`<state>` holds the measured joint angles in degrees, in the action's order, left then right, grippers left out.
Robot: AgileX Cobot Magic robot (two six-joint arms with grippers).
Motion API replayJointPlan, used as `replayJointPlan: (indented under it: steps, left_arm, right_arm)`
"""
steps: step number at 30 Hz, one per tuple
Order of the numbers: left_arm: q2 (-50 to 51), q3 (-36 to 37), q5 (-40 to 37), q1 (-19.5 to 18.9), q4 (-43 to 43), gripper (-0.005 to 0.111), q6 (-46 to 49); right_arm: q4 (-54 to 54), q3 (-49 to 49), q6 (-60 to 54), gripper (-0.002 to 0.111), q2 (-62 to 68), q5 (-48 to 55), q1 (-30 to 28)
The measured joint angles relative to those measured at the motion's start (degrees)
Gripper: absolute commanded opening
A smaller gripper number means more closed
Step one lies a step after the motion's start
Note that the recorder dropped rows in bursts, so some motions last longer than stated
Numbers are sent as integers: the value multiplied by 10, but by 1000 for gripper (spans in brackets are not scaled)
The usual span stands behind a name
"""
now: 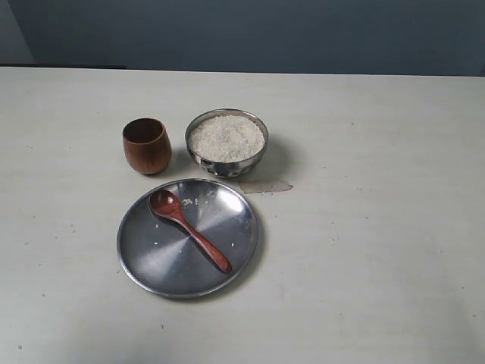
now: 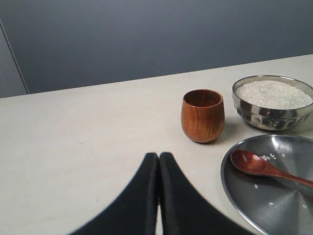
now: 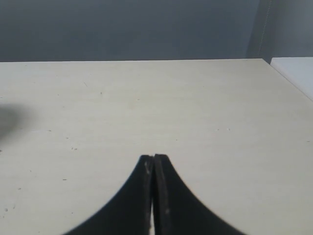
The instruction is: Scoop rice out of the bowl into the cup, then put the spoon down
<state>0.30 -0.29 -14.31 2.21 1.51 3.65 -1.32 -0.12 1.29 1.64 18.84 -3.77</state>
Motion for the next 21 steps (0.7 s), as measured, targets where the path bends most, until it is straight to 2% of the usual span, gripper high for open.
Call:
replayJointPlan:
  steps: [21]
  left_arm:
    - [0, 1, -50, 0, -15, 0, -30]
  right_arm:
    - [0, 0, 0, 0, 0, 0, 0]
